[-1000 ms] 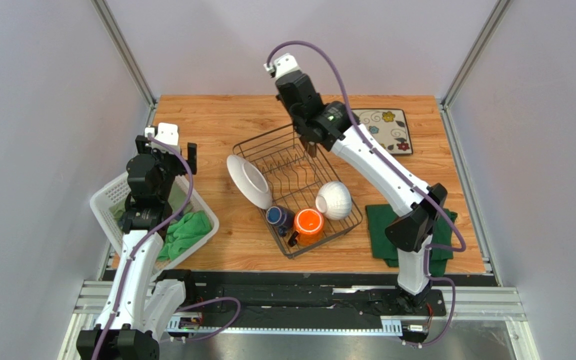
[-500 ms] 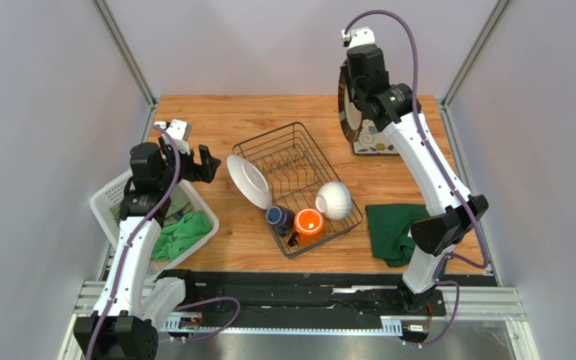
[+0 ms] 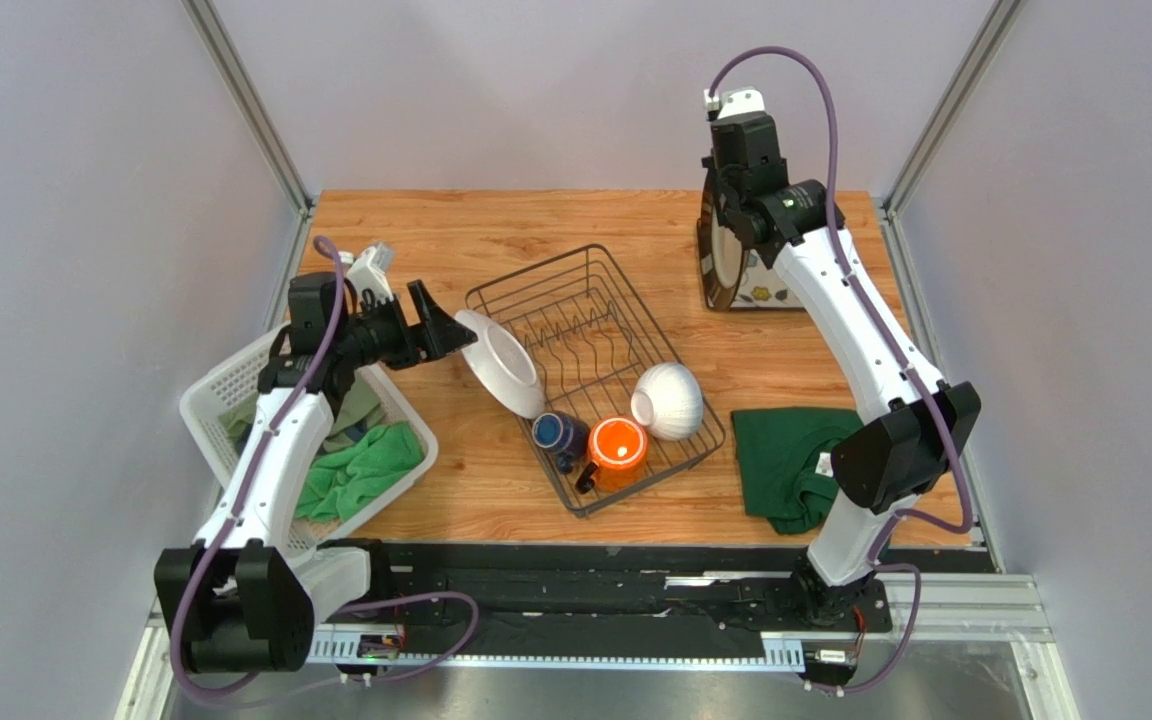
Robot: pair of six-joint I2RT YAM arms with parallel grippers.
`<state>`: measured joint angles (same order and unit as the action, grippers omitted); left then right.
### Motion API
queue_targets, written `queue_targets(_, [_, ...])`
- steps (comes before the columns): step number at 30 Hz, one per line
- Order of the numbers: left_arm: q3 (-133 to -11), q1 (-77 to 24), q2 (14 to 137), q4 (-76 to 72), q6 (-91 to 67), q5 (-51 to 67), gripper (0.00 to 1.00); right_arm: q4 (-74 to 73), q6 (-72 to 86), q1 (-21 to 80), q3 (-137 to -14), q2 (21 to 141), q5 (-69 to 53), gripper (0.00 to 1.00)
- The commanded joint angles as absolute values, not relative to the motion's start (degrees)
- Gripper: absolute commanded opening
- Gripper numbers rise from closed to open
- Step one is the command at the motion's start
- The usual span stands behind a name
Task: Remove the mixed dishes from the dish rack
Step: Pick up the plate from the dish rack, then place the plate at the center of the board.
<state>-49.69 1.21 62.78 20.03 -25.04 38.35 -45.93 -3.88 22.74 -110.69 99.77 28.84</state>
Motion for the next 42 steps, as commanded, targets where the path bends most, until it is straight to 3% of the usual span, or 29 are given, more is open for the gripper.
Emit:
queue_targets(1, [-52.12,1.23,65.21,16.61,-34.35,41.75,0.88,-35.16,-2.64,17.85,-111.8,93.16,28.13,0.0])
queue_targets(21, [-50.01,0.71,73.3,10.29,-48.51,39.73,0.66,-24.53,-1.15,9.24,-99.06,91.41,19.52,0.0])
queue_targets(42, [-53.09,-3.52,78.13,8.35,-51.68,38.14,0.61,-16.53,8.87,-2.63,-97.03,99.31,-1.12,0.0])
